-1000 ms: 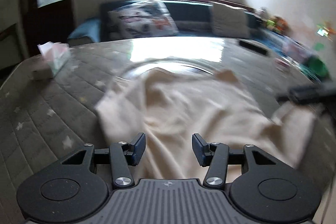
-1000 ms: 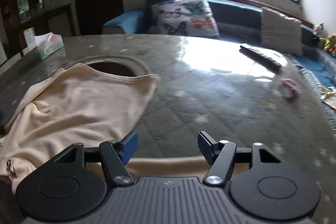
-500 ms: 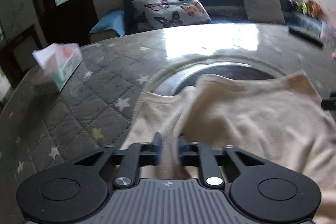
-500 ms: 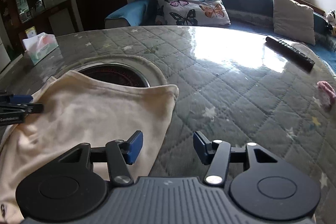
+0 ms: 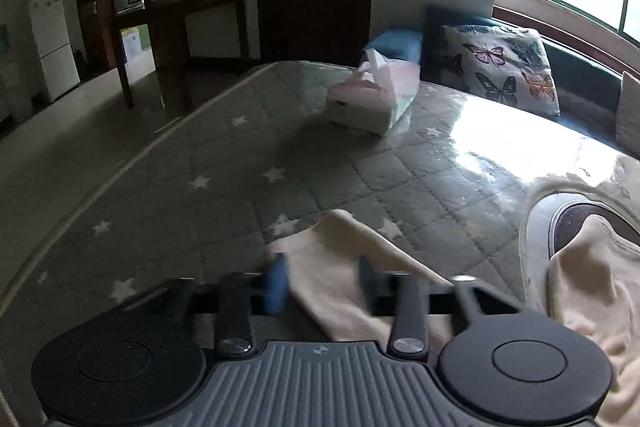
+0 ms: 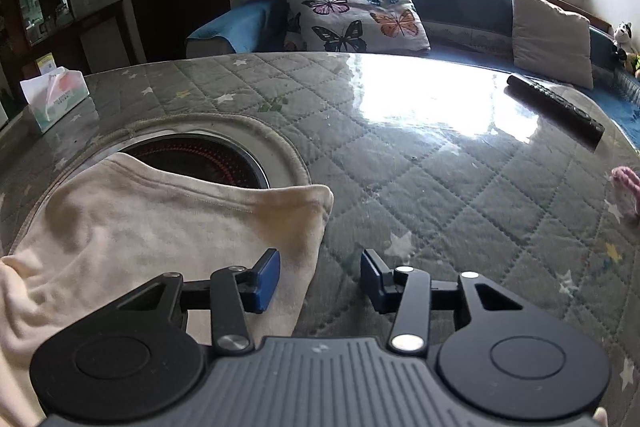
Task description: Fold clothes
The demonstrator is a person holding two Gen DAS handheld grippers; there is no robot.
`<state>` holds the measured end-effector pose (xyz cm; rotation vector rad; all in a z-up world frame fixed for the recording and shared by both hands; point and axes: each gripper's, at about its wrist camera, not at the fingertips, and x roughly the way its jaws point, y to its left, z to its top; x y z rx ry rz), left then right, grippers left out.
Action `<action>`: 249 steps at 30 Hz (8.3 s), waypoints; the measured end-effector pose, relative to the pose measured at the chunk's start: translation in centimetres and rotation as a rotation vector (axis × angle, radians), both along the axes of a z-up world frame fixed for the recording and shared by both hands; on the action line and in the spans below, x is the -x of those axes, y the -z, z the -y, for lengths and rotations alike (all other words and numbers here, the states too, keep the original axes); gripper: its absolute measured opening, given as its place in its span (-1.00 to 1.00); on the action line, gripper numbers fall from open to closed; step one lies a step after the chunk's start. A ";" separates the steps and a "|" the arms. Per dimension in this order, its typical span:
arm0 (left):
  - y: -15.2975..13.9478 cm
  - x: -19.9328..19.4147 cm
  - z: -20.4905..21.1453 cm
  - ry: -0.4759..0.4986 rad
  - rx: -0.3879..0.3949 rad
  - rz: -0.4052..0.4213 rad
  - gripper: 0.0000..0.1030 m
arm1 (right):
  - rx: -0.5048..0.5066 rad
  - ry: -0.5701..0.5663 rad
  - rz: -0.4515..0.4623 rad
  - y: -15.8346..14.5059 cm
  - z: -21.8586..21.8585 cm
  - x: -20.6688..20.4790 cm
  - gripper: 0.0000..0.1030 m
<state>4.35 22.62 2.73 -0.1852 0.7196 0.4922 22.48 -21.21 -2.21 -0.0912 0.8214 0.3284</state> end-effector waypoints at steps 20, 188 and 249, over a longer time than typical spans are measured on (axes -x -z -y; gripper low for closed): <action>2.8 -14.3 13.2 0.624 0.081 -0.057 0.04 | -0.005 -0.005 0.007 0.2 -0.7 -0.8 -0.16; 2.6 1.7 -3.9 0.039 0.037 0.072 -0.93 | 0.096 -0.891 0.134 -0.5 -19.7 23.9 -0.93; 4.2 0.3 14.0 0.370 -0.211 0.007 1.00 | 0.188 -0.703 0.101 -1.8 -6.1 26.8 -0.96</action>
